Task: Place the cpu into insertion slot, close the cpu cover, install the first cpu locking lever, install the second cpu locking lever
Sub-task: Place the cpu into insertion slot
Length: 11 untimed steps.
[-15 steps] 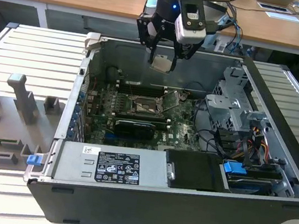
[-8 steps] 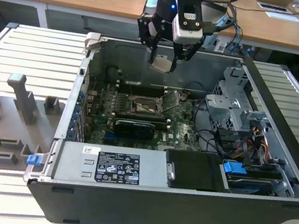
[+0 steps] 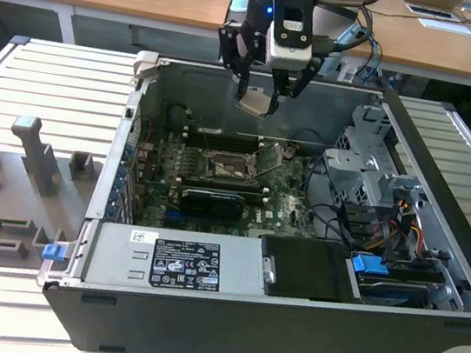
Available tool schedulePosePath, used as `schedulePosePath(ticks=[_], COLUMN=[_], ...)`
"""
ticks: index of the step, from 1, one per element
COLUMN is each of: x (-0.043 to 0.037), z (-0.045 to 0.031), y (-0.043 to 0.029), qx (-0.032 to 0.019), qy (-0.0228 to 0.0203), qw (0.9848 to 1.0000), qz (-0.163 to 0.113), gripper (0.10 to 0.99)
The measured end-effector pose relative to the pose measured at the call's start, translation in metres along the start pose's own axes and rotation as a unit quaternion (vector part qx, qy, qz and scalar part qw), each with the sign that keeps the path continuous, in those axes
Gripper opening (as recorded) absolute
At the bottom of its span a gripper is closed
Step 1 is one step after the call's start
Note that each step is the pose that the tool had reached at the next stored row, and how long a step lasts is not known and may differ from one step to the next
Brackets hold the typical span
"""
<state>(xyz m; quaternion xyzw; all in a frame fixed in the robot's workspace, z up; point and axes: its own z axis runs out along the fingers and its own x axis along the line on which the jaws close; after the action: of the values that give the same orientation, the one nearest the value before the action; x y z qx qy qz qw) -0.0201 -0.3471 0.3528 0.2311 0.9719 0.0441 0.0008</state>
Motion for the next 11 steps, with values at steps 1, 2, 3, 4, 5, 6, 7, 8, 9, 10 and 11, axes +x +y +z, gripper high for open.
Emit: schedulePosePath(ticks=[1,2,3,4,5,6,7,8,9,10,11], x=[0.0000,0.0000,0.0000,0.0000,0.0000,0.0000,0.0000,0.0000,0.0000,0.0000,0.0000], z=[0.0001,0.0001,0.0002,0.0002,0.0003,0.0003,0.0004,0.0004,0.0005,0.0006,0.0007], y=[0.0000,0.0000,0.0000,0.0000,0.0000,0.0000,0.0000,-0.0001,-0.0001,-0.0001,-0.0001], qx=[0.0000,-0.0001,-0.0001,-0.0002,-0.0002,-0.0003,-0.0003,-0.0004,-0.0004,-0.0005,-0.0006], qy=[-0.0004,-0.0007,-0.0011,-0.0014,-0.0020,-0.0024,-0.0027,-0.0032,-0.0035,-0.0041,-0.0046], qw=[1.0000,1.0000,0.9999,0.9999,0.9997,0.9996,0.9996,0.9994,0.9993,0.9990,0.9987], qz=[0.005,0.008,0.012,0.015,0.022,0.027,0.030,0.035,0.038,0.045,0.051], gripper=[0.537,0.537,0.537,0.537,0.537,0.537,0.537,0.537,0.537,0.537,0.537])
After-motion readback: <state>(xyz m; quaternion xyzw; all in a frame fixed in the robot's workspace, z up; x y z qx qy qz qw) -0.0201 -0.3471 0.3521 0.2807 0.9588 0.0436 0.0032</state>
